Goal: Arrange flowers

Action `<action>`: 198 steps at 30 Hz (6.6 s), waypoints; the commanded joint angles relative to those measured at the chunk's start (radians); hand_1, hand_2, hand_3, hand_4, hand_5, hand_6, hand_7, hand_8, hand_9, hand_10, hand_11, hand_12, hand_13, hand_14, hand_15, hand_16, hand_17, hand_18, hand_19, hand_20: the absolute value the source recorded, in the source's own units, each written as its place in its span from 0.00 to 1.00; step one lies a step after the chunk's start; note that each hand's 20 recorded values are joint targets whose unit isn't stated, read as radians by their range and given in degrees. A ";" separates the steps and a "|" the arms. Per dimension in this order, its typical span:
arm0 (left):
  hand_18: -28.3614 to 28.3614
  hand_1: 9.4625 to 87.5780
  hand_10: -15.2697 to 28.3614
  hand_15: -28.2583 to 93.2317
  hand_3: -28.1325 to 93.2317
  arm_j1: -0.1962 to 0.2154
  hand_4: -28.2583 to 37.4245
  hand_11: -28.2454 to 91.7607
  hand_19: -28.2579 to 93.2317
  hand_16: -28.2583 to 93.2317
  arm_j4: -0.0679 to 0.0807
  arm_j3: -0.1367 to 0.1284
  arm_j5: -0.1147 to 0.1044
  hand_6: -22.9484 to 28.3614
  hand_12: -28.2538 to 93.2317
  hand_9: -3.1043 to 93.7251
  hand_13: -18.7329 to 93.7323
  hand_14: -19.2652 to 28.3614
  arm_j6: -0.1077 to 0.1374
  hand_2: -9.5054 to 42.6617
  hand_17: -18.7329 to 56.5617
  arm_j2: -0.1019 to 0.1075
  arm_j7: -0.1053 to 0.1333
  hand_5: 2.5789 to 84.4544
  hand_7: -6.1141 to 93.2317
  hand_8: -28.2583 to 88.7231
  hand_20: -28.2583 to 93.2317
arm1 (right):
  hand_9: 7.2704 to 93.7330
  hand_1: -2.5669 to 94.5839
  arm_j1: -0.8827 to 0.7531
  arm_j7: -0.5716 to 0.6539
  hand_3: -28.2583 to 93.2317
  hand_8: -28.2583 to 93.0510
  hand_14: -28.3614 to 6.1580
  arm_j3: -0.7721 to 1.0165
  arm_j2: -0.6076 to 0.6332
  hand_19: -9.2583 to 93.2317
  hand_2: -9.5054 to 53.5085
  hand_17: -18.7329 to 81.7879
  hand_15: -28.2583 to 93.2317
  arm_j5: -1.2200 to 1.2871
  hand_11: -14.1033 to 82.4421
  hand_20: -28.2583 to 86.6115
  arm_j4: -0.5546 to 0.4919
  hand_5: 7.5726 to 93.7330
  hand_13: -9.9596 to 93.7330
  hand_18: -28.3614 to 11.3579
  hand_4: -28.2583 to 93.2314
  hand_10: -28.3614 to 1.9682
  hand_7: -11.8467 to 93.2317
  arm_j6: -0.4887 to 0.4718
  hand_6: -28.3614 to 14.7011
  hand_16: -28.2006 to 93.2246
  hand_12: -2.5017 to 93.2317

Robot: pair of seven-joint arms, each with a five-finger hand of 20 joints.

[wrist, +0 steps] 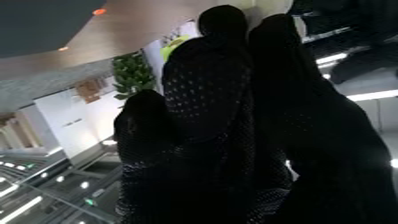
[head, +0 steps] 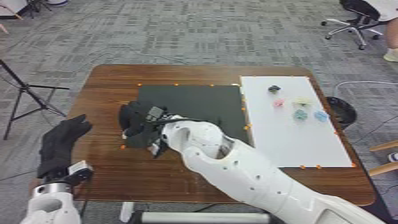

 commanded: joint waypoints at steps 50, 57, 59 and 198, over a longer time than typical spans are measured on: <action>0.70 0.16 0.68 0.38 0.82 -0.024 0.00 0.42 0.29 0.25 -0.002 0.033 0.000 0.47 0.35 0.61 0.58 0.77 -0.018 0.42 0.40 -0.003 0.006 0.63 0.22 0.18 0.41 | 0.59 0.49 0.023 0.097 0.75 0.17 0.74 -0.026 0.026 0.95 0.08 0.75 0.60 -0.096 0.22 0.59 0.024 0.55 0.93 0.45 0.11 0.56 0.26 0.045 0.67 0.50 0.14; 0.70 0.16 0.68 0.38 0.82 -0.010 0.00 0.42 0.29 0.25 -0.008 0.020 0.000 0.47 0.35 0.61 0.58 0.77 -0.018 0.42 0.40 -0.002 0.007 0.63 0.23 0.18 0.41 | 0.60 0.46 0.069 0.156 0.76 0.17 0.72 -0.088 0.109 0.95 0.08 0.75 0.60 0.065 0.23 0.59 -0.072 0.55 0.93 0.44 0.12 0.56 0.26 0.119 0.65 0.49 0.15; 0.70 0.16 0.68 0.38 0.82 -0.005 0.00 0.42 0.29 0.25 -0.011 0.017 -0.003 0.47 0.35 0.61 0.58 0.77 -0.014 0.41 0.40 -0.001 0.008 0.62 0.23 0.18 0.41 | 0.62 0.42 0.067 0.195 0.74 0.17 0.70 -0.097 0.142 0.95 0.13 0.74 0.60 0.171 0.23 0.59 -0.128 0.58 0.93 0.42 0.12 0.54 0.26 0.106 0.64 0.49 0.15; 0.70 0.17 0.68 0.37 0.82 0.004 0.00 0.42 0.29 0.25 -0.038 0.038 0.010 0.47 0.35 0.61 0.59 0.77 0.007 0.36 0.40 0.000 0.022 0.63 0.23 0.18 0.41 | 0.90 0.67 0.110 -0.110 0.69 0.30 0.68 0.153 -0.029 0.86 0.00 0.66 0.59 -0.323 0.19 0.73 0.123 0.78 0.89 0.32 0.12 0.59 0.32 -0.140 0.70 0.51 0.38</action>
